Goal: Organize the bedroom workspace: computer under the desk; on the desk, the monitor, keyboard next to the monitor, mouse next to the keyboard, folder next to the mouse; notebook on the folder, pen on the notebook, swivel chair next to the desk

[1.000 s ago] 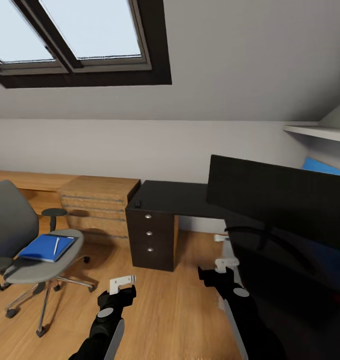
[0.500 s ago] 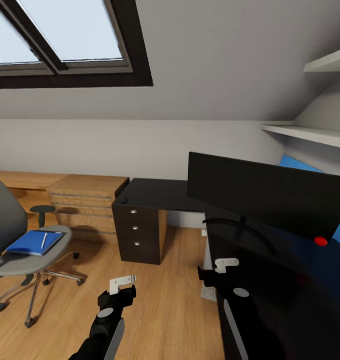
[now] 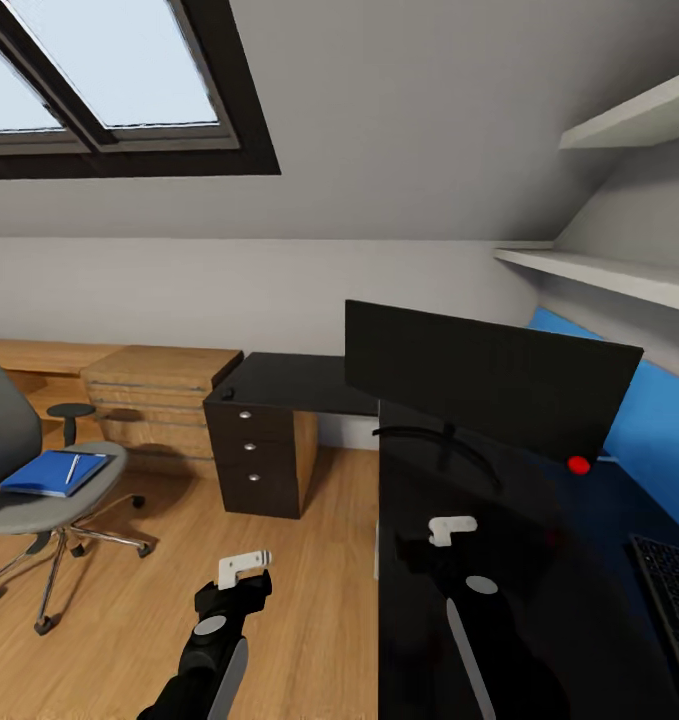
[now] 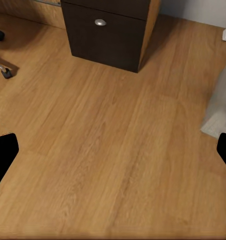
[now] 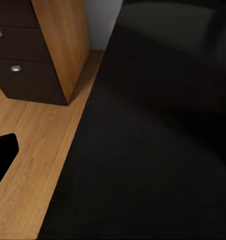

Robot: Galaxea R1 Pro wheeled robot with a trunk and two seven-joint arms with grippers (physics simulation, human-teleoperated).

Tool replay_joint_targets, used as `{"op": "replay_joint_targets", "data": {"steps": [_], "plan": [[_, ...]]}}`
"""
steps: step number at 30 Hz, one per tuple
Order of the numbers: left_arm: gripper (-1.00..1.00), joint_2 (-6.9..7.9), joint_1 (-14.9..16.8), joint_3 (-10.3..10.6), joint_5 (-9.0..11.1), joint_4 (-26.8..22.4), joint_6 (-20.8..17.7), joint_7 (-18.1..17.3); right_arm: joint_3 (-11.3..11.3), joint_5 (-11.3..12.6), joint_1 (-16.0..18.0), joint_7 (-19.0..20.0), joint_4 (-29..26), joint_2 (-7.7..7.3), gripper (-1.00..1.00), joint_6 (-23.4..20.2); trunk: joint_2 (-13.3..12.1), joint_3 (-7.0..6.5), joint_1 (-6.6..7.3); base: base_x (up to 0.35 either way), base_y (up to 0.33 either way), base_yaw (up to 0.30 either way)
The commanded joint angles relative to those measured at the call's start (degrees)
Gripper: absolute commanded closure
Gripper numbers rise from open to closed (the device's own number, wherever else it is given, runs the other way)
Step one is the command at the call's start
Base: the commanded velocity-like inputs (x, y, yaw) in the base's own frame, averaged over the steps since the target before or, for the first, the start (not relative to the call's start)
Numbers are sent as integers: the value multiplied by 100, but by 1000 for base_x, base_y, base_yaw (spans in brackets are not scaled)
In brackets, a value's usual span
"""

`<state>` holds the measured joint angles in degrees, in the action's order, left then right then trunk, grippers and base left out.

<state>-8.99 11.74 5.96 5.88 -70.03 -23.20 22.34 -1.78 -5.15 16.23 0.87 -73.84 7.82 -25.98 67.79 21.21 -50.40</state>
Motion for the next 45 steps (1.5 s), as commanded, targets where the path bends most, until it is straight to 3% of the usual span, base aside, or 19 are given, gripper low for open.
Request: {"op": "replay_joint_targets", "data": {"steps": [1,17,27,36,45], "plan": [[-100,0,4,11,59,-9,-18,53,-4,-55,3,9,-8,0,-100,-34,5,7,1,-164,-305,0],[-100,3,4,11,66,-9,-24,51,-2,-56,3,1,-8,-3,-100,-39,5,7,1,-143,-266,0],[-100,5,4,3,86,-198,-27,44,40,-62,3,0,-16,-12,-100,-31,5,-6,1,-8,-15,-47],[-100,3,4,-5,97,-240,-27,51,292,-64,3,0,-11,-17,-100,-30,5,-53,1,0,0,-211],[-100,-5,4,1,90,-196,-27,50,338,-58,3,0,60,-83,-100,140,5,-105,1,0,0,-237]]}}
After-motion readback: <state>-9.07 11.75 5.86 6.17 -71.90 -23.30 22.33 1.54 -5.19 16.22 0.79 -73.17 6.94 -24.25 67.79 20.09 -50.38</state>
